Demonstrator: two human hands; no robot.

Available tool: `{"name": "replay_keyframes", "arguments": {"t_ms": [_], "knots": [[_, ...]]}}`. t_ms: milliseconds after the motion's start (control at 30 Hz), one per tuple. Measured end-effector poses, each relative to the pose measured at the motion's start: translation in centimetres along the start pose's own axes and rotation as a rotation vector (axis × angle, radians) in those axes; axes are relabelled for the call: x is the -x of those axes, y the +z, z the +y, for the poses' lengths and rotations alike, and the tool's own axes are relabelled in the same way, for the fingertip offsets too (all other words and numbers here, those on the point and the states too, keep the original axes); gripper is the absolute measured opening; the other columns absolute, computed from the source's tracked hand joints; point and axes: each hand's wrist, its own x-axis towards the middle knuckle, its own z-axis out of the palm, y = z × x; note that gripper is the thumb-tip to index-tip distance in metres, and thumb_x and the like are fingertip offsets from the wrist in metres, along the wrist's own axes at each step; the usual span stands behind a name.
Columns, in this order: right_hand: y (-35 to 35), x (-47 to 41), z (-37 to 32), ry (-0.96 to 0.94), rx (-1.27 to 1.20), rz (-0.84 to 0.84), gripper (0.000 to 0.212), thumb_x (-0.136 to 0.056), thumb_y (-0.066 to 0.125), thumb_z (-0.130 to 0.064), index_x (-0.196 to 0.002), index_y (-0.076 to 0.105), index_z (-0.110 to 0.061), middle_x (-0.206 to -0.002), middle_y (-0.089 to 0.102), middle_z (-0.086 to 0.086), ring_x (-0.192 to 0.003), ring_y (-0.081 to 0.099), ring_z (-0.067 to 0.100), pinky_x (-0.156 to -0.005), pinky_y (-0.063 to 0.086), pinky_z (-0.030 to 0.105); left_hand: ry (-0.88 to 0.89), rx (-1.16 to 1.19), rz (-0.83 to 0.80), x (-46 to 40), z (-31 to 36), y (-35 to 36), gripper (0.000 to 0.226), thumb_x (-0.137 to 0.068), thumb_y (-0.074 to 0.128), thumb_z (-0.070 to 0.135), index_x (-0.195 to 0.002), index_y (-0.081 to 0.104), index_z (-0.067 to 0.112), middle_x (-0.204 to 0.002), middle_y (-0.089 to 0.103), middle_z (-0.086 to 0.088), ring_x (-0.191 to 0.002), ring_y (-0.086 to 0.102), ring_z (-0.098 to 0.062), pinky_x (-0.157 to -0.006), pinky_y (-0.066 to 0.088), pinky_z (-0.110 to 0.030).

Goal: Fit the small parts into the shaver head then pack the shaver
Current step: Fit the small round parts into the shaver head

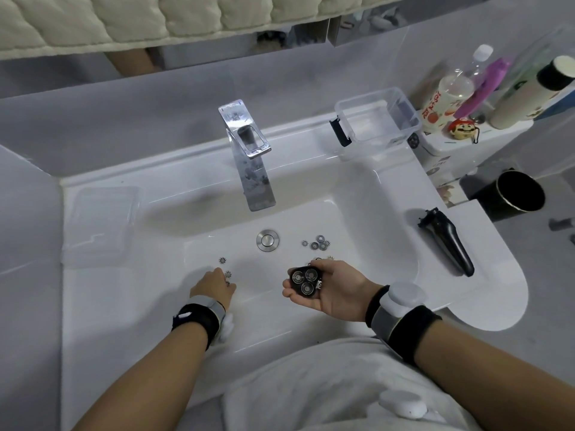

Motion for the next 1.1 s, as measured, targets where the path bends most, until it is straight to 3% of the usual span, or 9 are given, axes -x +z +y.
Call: {"name": "replay_keyframes", "arguments": {"t_ms": [100, 200, 267, 433, 567, 667, 767, 933, 1100], "knots": [[-0.1, 0.0, 0.2, -0.001, 0.0, 0.003, 0.046, -0.106, 0.035, -0.027, -0.113, 0.065, 0.007, -0.112, 0.068, 0.029, -0.103, 0.066, 0.044, -0.088, 0.06, 0.045, 0.009, -0.035, 0.006, 0.0, 0.2, -0.1, 0.028, -0.091, 0.05, 0.036, -0.103, 0.056, 0.011, -0.106, 0.062, -0.009, -0.096, 0.062, -0.029, -0.081, 0.05, -0.034], [-0.2, 0.0, 0.2, -0.004, 0.005, 0.005, 0.045, -0.106, 0.036, -0.026, -0.113, 0.066, 0.007, -0.113, 0.068, 0.029, -0.102, 0.067, 0.045, -0.087, 0.061, 0.045, 0.012, -0.044, -0.018, 0.7, 0.3, -0.7, 0.02, -0.088, 0.054, 0.031, -0.083, 0.057, 0.012, -0.081, 0.063, -0.005, -0.077, 0.062, -0.026, -0.062, 0.046, -0.027], [-0.2, 0.0, 0.2, -0.001, -0.001, 0.002, 0.046, -0.106, 0.036, -0.026, -0.111, 0.067, 0.007, -0.113, 0.067, 0.029, -0.099, 0.068, 0.045, -0.086, 0.061, 0.046, 0.019, 0.017, -0.009, 1.4, 0.6, -1.1, 0.022, -0.083, 0.059, 0.028, -0.067, 0.051, 0.015, -0.062, 0.052, 0.0, -0.062, 0.055, -0.023, -0.051, 0.036, -0.024], [-0.1, -0.1, 0.2, 0.006, 0.039, 0.004, 0.046, -0.106, 0.035, -0.028, -0.112, 0.066, 0.006, -0.111, 0.068, 0.028, -0.102, 0.067, 0.044, -0.088, 0.059, 0.045, 0.127, 0.369, 0.049, 4.2, 2.1, -3.1, 0.011, -0.077, 0.07, 0.023, -0.086, 0.067, 0.018, -0.086, 0.067, 0.004, -0.083, 0.059, -0.017, -0.075, 0.042, -0.023], [0.2, 0.0, 0.0, 0.005, 0.046, -0.012, 0.044, -0.106, 0.036, -0.027, -0.114, 0.065, 0.005, -0.11, 0.068, 0.029, -0.103, 0.065, 0.044, -0.088, 0.059, 0.046, 0.269, 0.572, 0.048, 7.7, 3.9, -5.1, 0.014, -0.079, 0.069, 0.015, -0.092, 0.068, 0.021, -0.089, 0.071, 0.003, -0.085, 0.067, -0.011, -0.078, 0.05, -0.023], [0.5, 0.1, -0.1, 0.005, 0.07, -0.032, 0.043, -0.105, 0.035, -0.026, -0.115, 0.064, 0.005, -0.11, 0.069, 0.028, -0.102, 0.066, 0.043, -0.088, 0.059, 0.046, 0.375, 0.685, 0.015, 9.8, 5.0, -6.1, 0.018, -0.087, 0.067, 0.017, -0.104, 0.069, 0.021, -0.094, 0.071, 0.007, -0.087, 0.068, -0.003, -0.078, 0.048, -0.013], [0.6, 0.1, -0.2, 0.009, 0.094, -0.042, 0.043, -0.106, 0.035, -0.026, -0.116, 0.064, 0.005, -0.11, 0.069, 0.029, -0.1, 0.068, 0.043, -0.088, 0.059, 0.046, 0.44, 0.733, 0.007, 11.3, 5.9, -6.7, 0.019, -0.089, 0.067, 0.019, -0.107, 0.069, 0.022, -0.095, 0.071, 0.01, -0.086, 0.067, 0.005, -0.074, 0.045, -0.004], [0.8, 0.1, -0.4, 0.016, 0.119, -0.074, 0.045, -0.106, 0.034, -0.027, -0.126, 0.058, 0.006, -0.115, 0.066, 0.028, -0.102, 0.066, 0.043, -0.096, 0.056, 0.045, 0.529, 0.741, 0.072, 12.9, 7.0, -7.1, 0.016, -0.087, 0.069, 0.021, -0.102, 0.07, 0.027, -0.087, 0.07, 0.013, -0.08, 0.064, 0.005, -0.071, 0.044, -0.005], [1.0, 0.1, -0.4, 0.015, 0.173, -0.112, 0.045, -0.106, 0.034, -0.025, -0.124, 0.056, 0.009, -0.105, 0.07, 0.025, -0.097, 0.069, 0.042, -0.095, 0.057, 0.045, 0.586, 0.685, 0.127, 13.2, 7.5, -6.7, 0.016, -0.084, 0.071, 0.032, -0.097, 0.07, 0.041, -0.103, 0.059, 0.018, -0.101, 0.054, 0.004, -0.08, 0.037, -0.003]]}}
